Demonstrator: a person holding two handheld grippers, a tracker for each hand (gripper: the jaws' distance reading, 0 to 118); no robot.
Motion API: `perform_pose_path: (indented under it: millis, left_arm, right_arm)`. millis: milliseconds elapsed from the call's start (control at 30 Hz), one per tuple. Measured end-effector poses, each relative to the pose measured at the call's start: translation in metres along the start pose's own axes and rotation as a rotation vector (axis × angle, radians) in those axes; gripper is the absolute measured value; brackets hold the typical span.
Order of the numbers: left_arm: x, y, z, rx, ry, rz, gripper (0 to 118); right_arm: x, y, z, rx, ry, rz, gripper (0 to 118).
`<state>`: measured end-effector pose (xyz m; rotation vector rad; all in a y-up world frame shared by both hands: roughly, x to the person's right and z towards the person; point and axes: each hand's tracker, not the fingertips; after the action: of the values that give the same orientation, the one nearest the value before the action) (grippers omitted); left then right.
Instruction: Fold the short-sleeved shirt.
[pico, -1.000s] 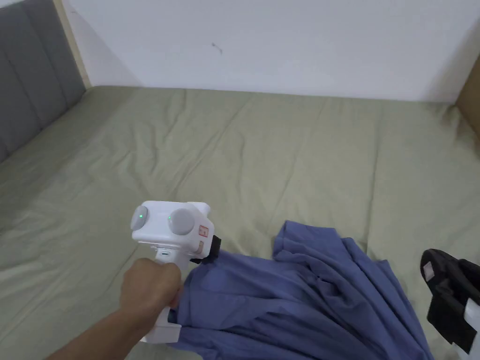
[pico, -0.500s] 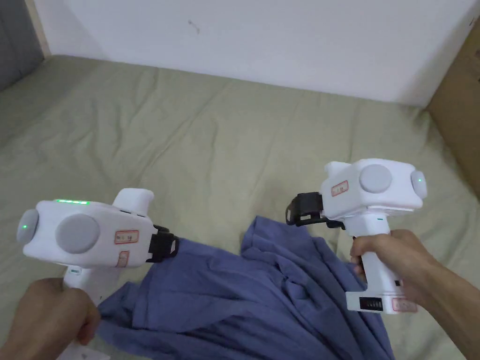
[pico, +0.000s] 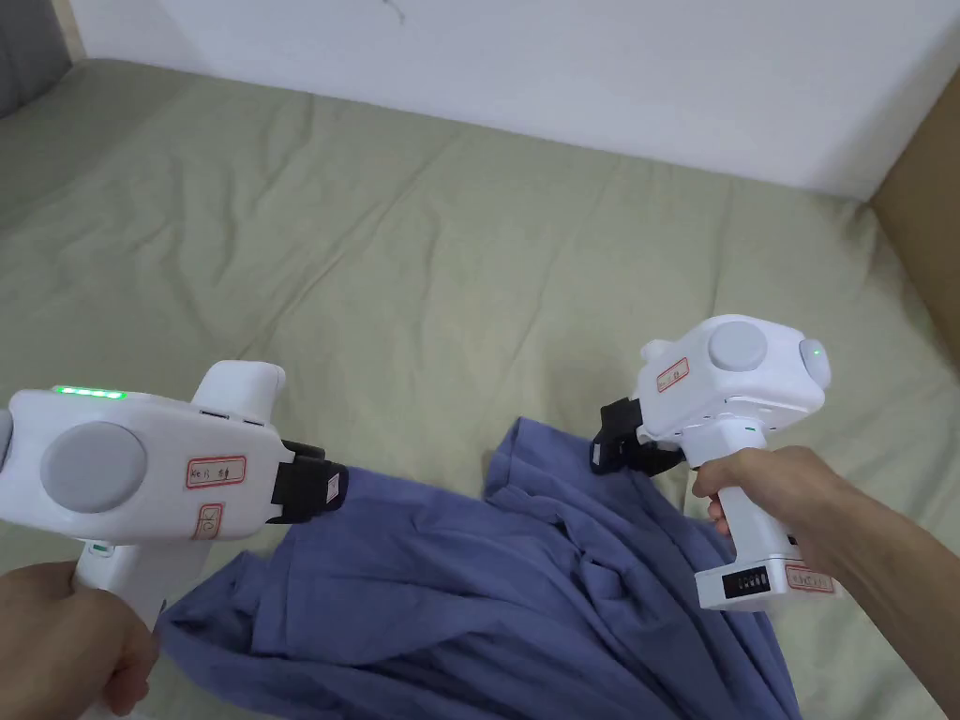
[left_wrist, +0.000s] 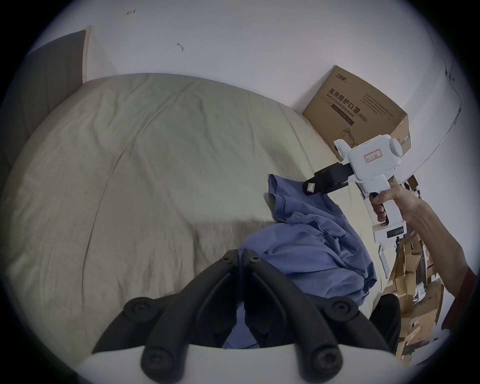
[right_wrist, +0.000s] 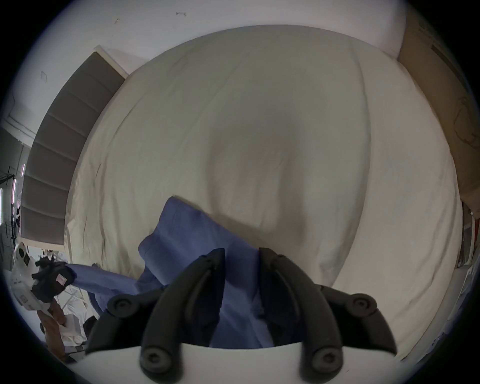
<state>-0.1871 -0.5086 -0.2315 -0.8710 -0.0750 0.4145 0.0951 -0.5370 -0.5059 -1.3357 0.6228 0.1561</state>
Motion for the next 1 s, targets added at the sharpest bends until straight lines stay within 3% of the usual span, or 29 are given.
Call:
perform_pose_path:
  millis: [33,167,233,333,500,867,1000]
  left_arm:
    - [0.001,0.001,0.001,0.003,0.015,-0.006,3]
    - [-0.007,0.001,0.007,0.03,-0.013,0.052,3]
    - [-0.009,0.001,0.015,0.051,0.001,0.04,3]
    - [-0.012,0.005,0.03,0.097,-0.001,0.042,3]
    - [-0.002,0.019,0.064,0.191,0.024,-0.008,3]
    - [0.014,0.035,0.186,0.394,0.058,-0.033,3]
    - [0.006,0.046,0.22,0.443,0.091,-0.033,3]
  right_arm:
    - [-0.003,-0.001,-0.003,-0.014,-0.019,0.017,2]
    - [-0.005,-0.001,0.0,0.008,-0.02,0.03,1]
    - [-0.003,-0.002,0.015,0.122,-0.049,0.04,1]
    - [0.008,-0.012,0.052,0.235,0.069,-0.045,1]
    - [0.011,-0.034,0.123,0.396,0.03,0.016,1]
    - [0.019,-0.132,0.297,0.71,0.06,0.011,1]
    - [0.019,-0.152,0.335,0.741,0.054,0.027,1]
